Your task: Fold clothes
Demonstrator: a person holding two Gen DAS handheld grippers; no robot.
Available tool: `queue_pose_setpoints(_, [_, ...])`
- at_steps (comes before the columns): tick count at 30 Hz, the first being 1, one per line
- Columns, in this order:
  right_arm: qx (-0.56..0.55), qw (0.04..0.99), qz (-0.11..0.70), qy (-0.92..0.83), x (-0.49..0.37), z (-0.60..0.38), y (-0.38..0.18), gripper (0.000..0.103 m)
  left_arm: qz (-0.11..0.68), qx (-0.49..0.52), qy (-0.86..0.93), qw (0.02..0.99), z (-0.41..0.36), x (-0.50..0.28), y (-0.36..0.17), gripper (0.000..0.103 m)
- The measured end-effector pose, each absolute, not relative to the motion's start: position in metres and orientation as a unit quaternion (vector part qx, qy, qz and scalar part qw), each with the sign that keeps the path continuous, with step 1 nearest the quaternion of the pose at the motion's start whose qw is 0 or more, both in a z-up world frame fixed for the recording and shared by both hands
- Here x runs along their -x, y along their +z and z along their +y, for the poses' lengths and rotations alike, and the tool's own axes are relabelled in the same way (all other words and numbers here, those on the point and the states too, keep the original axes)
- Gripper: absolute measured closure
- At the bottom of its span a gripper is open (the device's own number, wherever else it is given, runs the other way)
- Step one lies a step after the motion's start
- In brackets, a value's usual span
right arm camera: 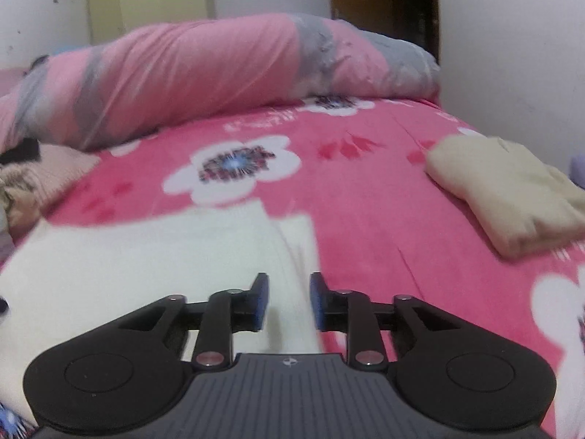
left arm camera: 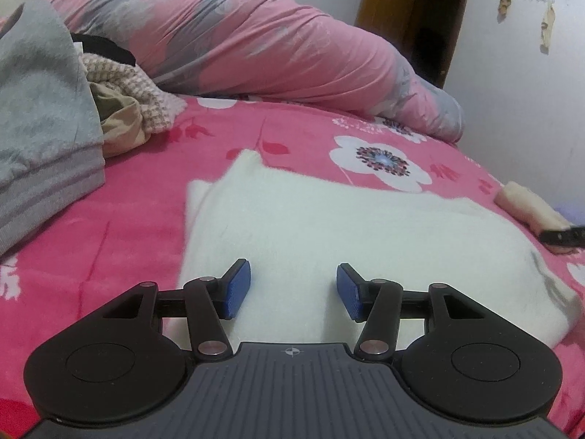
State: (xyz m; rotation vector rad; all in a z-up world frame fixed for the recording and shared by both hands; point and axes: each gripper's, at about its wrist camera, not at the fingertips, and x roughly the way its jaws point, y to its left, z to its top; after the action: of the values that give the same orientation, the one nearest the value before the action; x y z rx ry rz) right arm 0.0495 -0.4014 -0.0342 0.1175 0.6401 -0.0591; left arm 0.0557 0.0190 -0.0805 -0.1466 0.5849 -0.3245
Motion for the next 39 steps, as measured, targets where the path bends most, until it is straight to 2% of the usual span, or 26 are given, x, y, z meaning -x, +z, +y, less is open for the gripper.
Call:
queue_pose_setpoints(7, [-0.042, 0.937, 0.346, 0.005, -0.101, -0.406, -0.045, 0.068, 0.287, 0.063, -0.154, 0.944, 0.015, -0.057, -0.08, 0.05])
queue_pose_setpoints(16, [-0.02, 0.93, 0.363, 0.049, -0.123, -0.401, -0.053, 0.071, 0.286, 0.054, -0.15, 0.945, 0.011, -0.058, -0.08, 0.049])
queue_pose_setpoints(18, [-0.037, 0.928, 0.366, 0.064, -0.128, -0.405, -0.054, 0.078, 0.286, 0.053, -0.149, 0.945, 0.01, -0.058, -0.08, 0.049])
queue_pose_setpoints(20, [-0.036, 0.928, 0.364, 0.071, -0.128, -0.402, -0.053, 0.091, 0.285, 0.053, -0.149, 0.945, 0.01, -0.058, -0.08, 0.049])
queue_pose_setpoints(22, [-0.022, 0.935, 0.348, 0.059, -0.122, -0.398, -0.049, 0.092, 0.284, 0.054, -0.148, 0.946, 0.01, -0.058, -0.08, 0.049])
queue_pose_setpoints(28, [0.014, 0.958, 0.285, 0.024, -0.097, -0.392, -0.029, 0.094, 0.284, 0.053, -0.149, 0.946, 0.008, -0.062, -0.077, 0.049])
queue_pose_setpoints(39, [-0.001, 0.96, 0.28, -0.002, -0.099, -0.401, -0.046, 0.094, 0.278, 0.045, -0.148, 0.948, 0.003, -0.069, -0.08, 0.049])
